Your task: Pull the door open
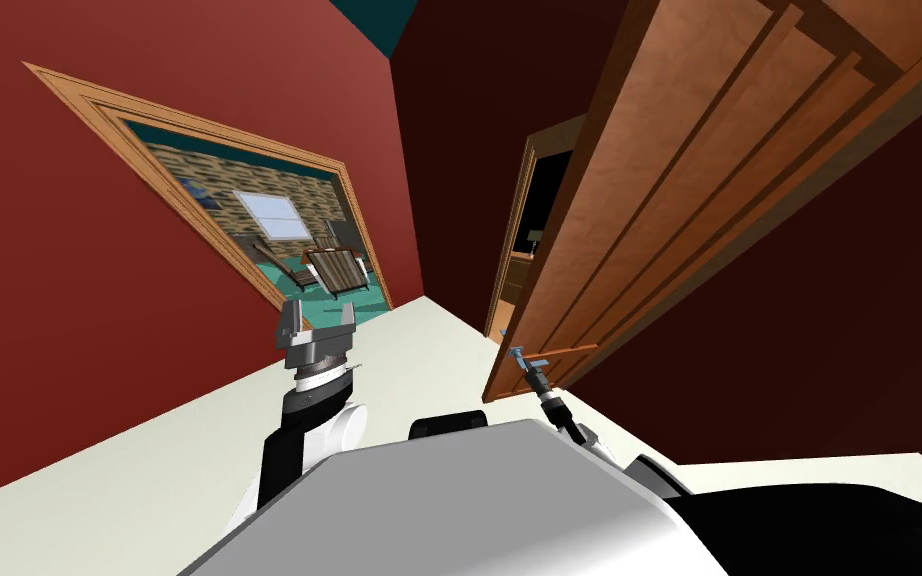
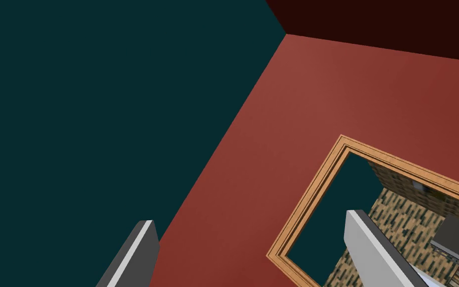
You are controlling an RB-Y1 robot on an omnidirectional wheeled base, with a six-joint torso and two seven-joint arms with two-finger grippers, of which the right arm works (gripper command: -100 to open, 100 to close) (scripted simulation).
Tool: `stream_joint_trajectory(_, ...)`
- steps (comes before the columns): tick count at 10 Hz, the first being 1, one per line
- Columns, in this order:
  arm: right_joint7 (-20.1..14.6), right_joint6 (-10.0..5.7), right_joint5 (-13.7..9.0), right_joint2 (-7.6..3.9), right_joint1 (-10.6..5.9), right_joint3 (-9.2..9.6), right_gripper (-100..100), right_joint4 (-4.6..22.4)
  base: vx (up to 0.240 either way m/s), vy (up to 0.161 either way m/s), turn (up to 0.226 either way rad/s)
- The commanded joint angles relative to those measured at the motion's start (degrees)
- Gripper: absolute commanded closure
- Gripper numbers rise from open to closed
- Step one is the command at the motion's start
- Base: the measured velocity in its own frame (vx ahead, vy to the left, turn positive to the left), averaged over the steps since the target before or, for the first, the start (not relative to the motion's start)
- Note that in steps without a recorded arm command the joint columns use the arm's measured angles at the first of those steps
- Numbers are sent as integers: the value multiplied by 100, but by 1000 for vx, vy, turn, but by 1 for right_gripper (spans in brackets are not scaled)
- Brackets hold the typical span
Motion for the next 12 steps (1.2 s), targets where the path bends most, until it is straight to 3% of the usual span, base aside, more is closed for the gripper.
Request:
stream_joint_trajectory(1, -30, -110, -17, -37, 44, 37, 100, 45, -141, -49, 173)
stream_joint_trajectory(7, -98, -361, -55, -123, 144, 121, 100, 147, -147, -55, 116)
stream_joint_trajectory(8, -130, -480, -72, -164, 192, 161, 100, 196, -129, -54, 184)
stream_joint_trajectory(12, -192, -707, -107, -241, 283, 237, 100, 289, -180, -68, 147)
